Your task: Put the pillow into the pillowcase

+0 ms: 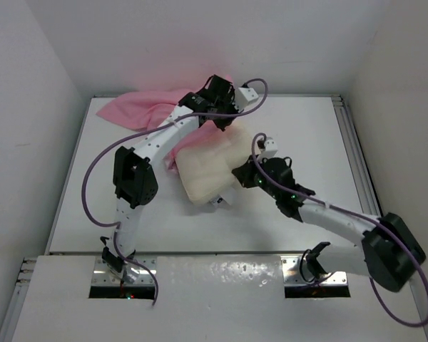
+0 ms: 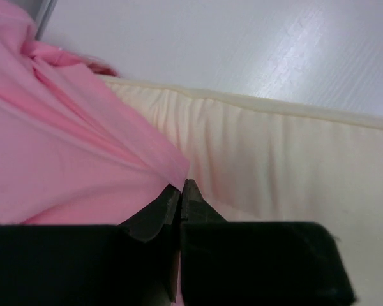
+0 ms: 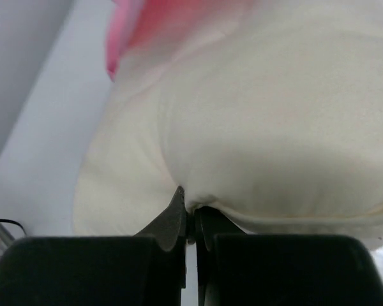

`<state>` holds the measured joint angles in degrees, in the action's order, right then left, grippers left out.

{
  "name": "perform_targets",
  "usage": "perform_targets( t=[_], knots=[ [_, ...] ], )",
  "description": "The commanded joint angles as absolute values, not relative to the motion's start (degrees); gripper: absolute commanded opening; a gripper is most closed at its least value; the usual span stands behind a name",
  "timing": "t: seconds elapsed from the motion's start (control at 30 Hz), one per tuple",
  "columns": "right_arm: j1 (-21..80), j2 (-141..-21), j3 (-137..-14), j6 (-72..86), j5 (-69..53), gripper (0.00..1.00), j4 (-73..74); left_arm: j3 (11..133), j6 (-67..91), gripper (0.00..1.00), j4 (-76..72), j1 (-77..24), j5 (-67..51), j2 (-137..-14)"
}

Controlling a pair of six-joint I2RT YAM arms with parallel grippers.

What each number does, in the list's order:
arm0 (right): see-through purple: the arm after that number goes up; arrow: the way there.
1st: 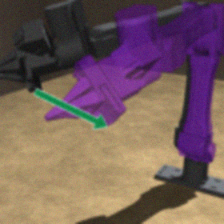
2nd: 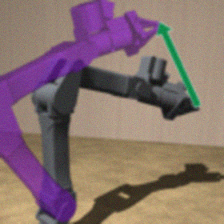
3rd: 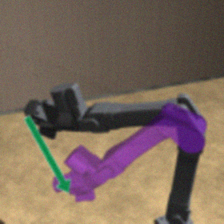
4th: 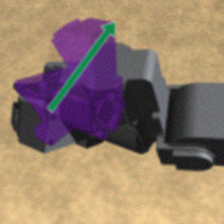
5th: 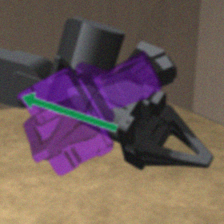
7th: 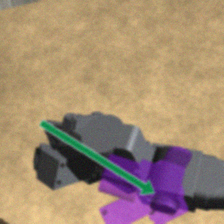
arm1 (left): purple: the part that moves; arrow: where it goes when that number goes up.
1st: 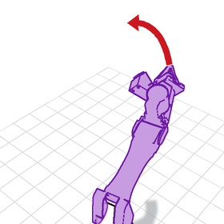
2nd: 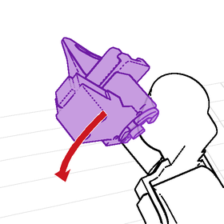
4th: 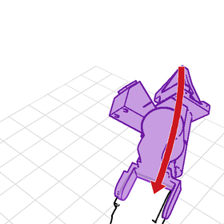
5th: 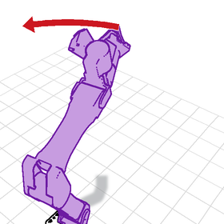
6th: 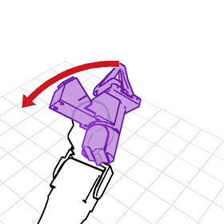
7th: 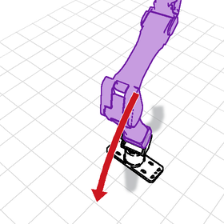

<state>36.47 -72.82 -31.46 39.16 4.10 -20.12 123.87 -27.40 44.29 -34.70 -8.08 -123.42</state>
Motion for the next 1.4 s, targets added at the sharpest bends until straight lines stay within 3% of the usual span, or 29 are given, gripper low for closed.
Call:
perform_targets(
  t=[0.0,0.2,0.33,0.37,0.6,0.7,0.83,0.93,0.97,1.07,1.23,1.37],
  knots=[
    [36.91,-65.14,-27.52,31.55,8.25,0.0,-37.44,126.21,-28.65,0.0,48.33,-36.83,-15.89,-120.5],
    [34.9,-59.77,-21.36,39.27,11.17,0.0,-36.58,128.5,-32.08,0.0,57.56,-37.27,-25.13,-119.45],
    [33.05,-53.72,-21.09,40.16,8.79,0.91,-23.15,117.98,-31.99,0.0,57.4,-34.46,-23.65,-115.59],
    [32.52,-49.96,-20.57,40.34,9.31,0.99,-17.37,114.9,-32.34,0.0,56.09,-33.67,-21.03,-113.84],
    [28.75,-35.34,-15.82,41.48,21.08,0.99,-5.11,99.15,-36.04,0.01,53.79,-34.19,-15.65,-110.39],
    [26.99,-38.57,-19.23,38.42,19.18,0.99,-3.25,96.25,-35.95,0.01,53.44,-34.1,-16.08,-108.56],
    [24.88,-56.97,-28.54,30.42,3.28,0.99,-1.15,91.68,-37.79,0.02,53.44,-33.49,-16.08,-104.51],
    [22.86,-65.98,-35.41,30.32,-9.99,0.99,1.06,89.57,-38.41,0.12,53.88,-33.05,-15.12,-101.52],
    [22.42,-70.27,-36.03,30.76,-12.89,0.98,-2.34,89.3,-38.15,0.26,53.01,-32.96,-14.33,-100.47],
    [22.5,-75.91,-34.2,34.18,-19.59,0.99,-11.2,89.38,-35.95,0.51,48.72,-34.35,-12.49,-100.28],
    [21.36,-83.4,-30.94,40.94,-21.87,0.97,-21.26,91.75,-31.3,0.65,38.43,-39.02,-9.23,-104.05],
    [21.09,-88.06,-28.4,45.43,-24.43,0.94,-27.93,94.91,-26.12,0.67,29.28,-39.37,-3.37,-110.19]
  ],
)
